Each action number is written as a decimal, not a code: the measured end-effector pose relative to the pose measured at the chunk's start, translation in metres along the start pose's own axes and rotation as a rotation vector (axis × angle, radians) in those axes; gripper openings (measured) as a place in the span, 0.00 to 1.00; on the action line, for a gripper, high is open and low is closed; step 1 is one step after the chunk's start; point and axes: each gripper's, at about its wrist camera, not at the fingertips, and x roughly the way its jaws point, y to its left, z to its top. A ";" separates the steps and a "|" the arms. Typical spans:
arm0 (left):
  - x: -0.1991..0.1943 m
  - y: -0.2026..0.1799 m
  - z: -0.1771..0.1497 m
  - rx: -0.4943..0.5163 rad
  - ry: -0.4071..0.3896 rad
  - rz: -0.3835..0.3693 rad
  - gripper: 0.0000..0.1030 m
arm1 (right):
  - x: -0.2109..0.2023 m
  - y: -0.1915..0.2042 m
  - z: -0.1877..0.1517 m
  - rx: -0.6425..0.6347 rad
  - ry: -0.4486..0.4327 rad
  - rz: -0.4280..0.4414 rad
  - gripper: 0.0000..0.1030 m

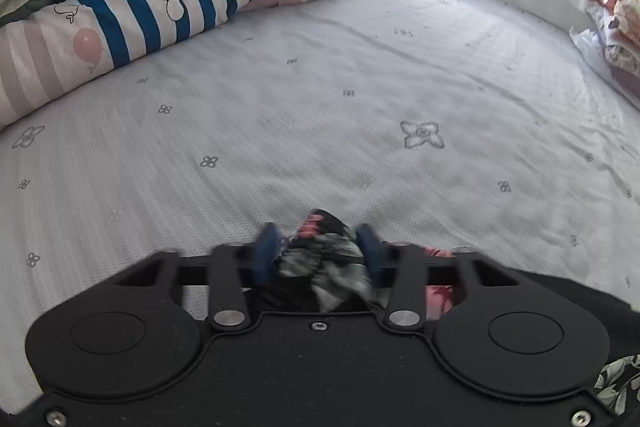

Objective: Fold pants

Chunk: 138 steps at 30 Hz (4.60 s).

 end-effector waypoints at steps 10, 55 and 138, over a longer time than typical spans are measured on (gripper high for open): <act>-0.045 0.018 0.016 -0.045 -0.060 -0.078 0.16 | -0.035 -0.039 0.008 0.134 -0.003 0.070 0.02; -0.117 0.082 0.016 0.027 -0.062 -0.196 0.16 | -0.057 -0.001 -0.046 0.202 0.098 0.286 0.02; -0.178 0.144 -0.004 0.001 0.009 -0.336 0.16 | -0.192 0.042 -0.191 -0.049 0.151 0.574 0.02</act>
